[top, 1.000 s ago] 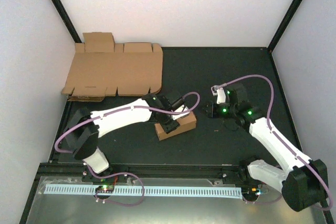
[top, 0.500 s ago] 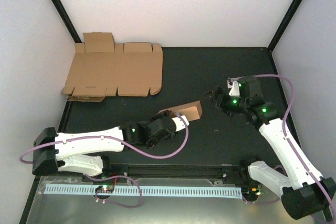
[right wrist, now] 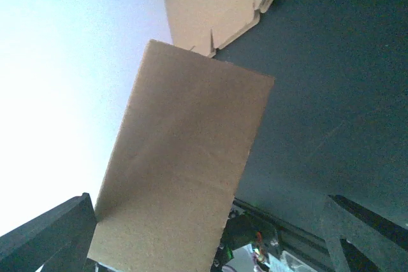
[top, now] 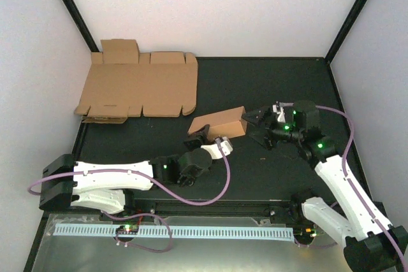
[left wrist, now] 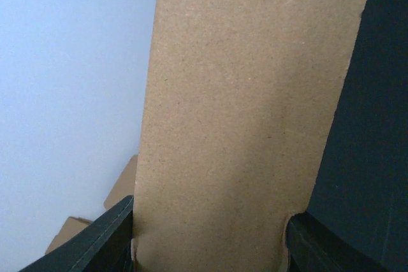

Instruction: Fold the paper box

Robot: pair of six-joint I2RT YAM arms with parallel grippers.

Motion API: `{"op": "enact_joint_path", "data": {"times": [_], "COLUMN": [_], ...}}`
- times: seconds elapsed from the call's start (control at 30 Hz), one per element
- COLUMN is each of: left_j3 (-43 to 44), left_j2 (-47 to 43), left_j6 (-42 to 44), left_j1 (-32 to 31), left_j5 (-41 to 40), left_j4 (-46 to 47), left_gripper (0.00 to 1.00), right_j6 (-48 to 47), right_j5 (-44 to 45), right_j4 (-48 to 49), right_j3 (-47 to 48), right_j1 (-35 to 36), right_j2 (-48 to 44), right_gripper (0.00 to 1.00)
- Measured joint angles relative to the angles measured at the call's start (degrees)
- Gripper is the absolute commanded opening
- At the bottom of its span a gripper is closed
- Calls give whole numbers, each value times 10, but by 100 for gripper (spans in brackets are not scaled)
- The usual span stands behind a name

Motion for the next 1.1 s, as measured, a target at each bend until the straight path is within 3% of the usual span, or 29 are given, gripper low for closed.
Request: {"op": "enact_joint_path", "data": {"times": [0.17, 0.4, 0.63, 0.77, 0.9, 1.03, 1.1], "left_j3": [0, -13, -17, -23, -31, -34, -35], "left_j2": [0, -1, -6, -12, -13, -13, -15], "left_j6": [11, 19, 23, 27, 32, 30, 17], "left_j1": [-5, -14, -17, -19, -21, -22, -22], "left_j5": [-3, -1, -1, -1, -3, 4, 17], "left_j4": [19, 34, 41, 55, 65, 61, 51], "left_gripper": [50, 49, 51, 52, 67, 97, 99], "right_j6": [57, 94, 105, 110, 113, 114, 116], "right_j5": [-13, -23, -24, -27, -31, -31, -31], "right_j4": [68, 106, 122, 122, 120, 120, 128], "right_j3": [-34, -43, -43, -42, -42, -42, -42], "right_j1": [0, 0, 0, 0, 0, 0, 0], "right_j2": [-24, -19, -14, -8, -4, -3, -3], "right_gripper": [92, 94, 74, 67, 59, 56, 54]}}
